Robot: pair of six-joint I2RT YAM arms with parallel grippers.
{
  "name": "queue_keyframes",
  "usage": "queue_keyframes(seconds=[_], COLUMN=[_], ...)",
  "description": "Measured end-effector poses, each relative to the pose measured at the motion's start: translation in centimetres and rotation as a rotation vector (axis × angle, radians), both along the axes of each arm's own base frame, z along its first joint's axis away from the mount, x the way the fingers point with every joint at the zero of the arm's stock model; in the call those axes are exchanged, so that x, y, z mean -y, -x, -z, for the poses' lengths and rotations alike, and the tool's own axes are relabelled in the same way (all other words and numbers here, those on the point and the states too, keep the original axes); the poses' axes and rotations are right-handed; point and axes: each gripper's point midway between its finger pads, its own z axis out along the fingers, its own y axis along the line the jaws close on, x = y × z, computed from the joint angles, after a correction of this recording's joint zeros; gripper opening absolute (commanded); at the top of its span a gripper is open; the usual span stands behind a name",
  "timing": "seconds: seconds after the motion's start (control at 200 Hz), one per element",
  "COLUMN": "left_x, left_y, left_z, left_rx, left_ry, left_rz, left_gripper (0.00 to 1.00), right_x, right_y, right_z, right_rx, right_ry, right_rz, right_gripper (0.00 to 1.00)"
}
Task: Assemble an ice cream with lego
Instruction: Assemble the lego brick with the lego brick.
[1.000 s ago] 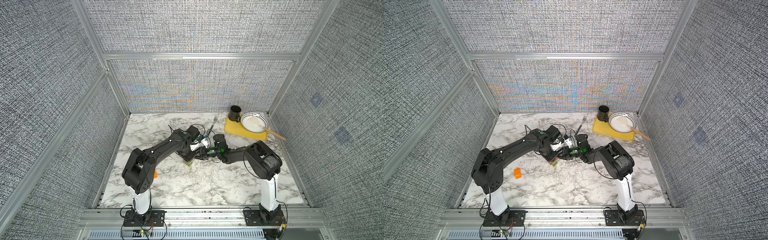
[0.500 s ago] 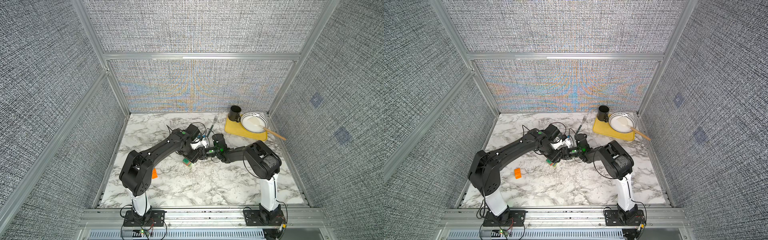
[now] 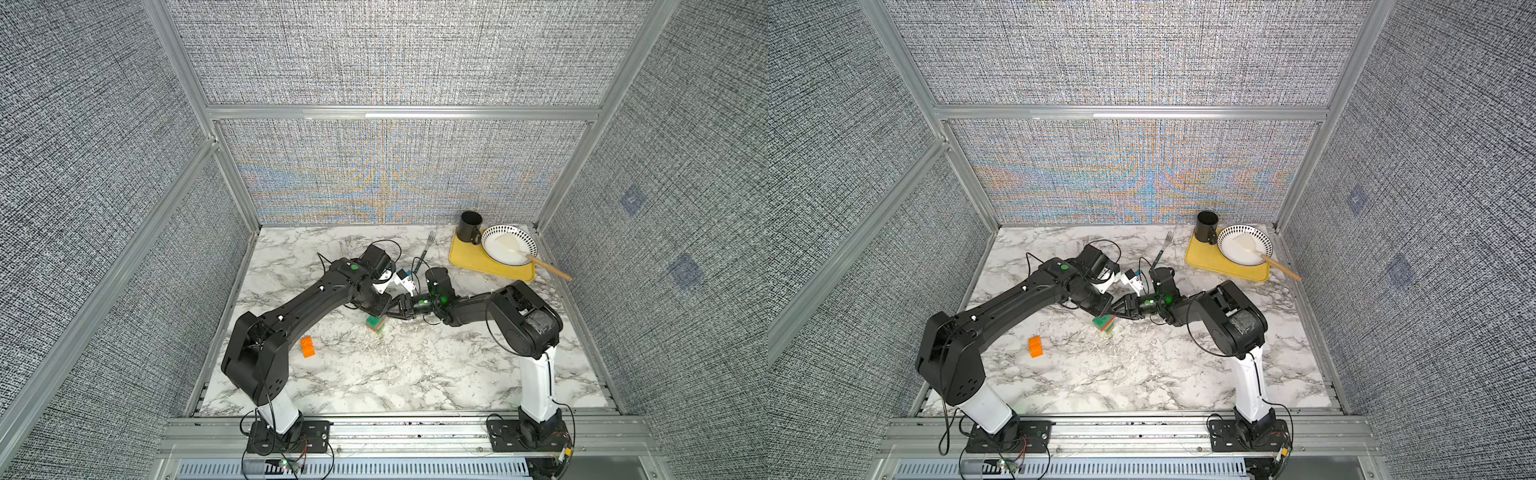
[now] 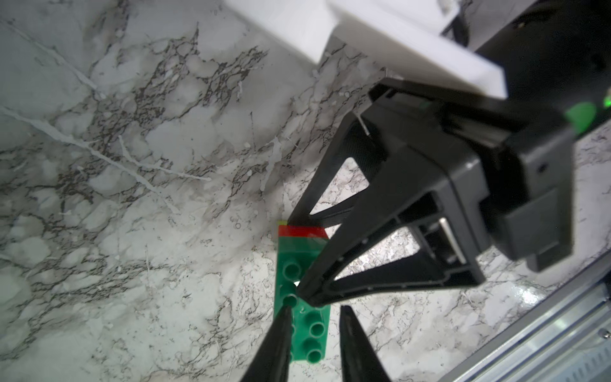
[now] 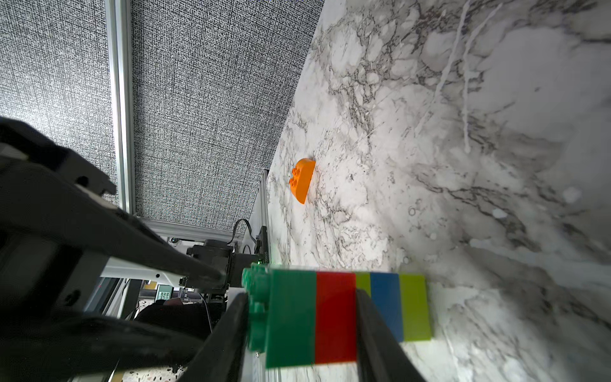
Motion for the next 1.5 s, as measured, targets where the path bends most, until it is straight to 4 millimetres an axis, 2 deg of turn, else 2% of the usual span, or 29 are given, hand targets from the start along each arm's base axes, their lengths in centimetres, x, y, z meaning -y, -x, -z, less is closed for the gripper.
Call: queue_keyframes(seconds=[0.12,0.42,0.621,0.801,0.986,1.206,1.496], left_x=[0.0,-0.2,-0.3,0.0,0.3,0.0,-1.5], left_y=[-0.3,-0.6,-0.6,-1.0,-1.7,-1.3,-0.6], left_z=[0.8,1.6,1.9,1.7,1.8,1.7,1.5], left_rx=[-0.018,-0.024,-0.022,-0.016,0.008,0.010,0.019], left_ry=[-0.008,-0.023,-0.031,-0.026,-0.018,-0.019,-0.064], left_rz=[-0.025,-0.056,-0.060,-0.060,-0.066,-0.067,-0.081], left_gripper=[0.06,0.04,0.04,0.04,0.04,0.04,0.05], right_x=[0.1,0.1,0.1,0.8,2.0,1.7,1.6], right_y=[-0.1,-0.4,-0.6,-1.1,-0.7,-0.1,-0.1], right_z=[0.1,0.2,0.3,0.8,0.4,-1.4,-1.7], right_rx=[-0.009,-0.041,-0.031,-0.030,-0.016,0.043,0.080], right_ry=[0.002,0.006,0.011,0.046,0.067,0.050,0.057], right_rz=[0.006,0.013,0.020,0.065,0.104,0.101,0.109], right_gripper=[0.34,0.43,0.59,0.80,0.84,0.84,0.84])
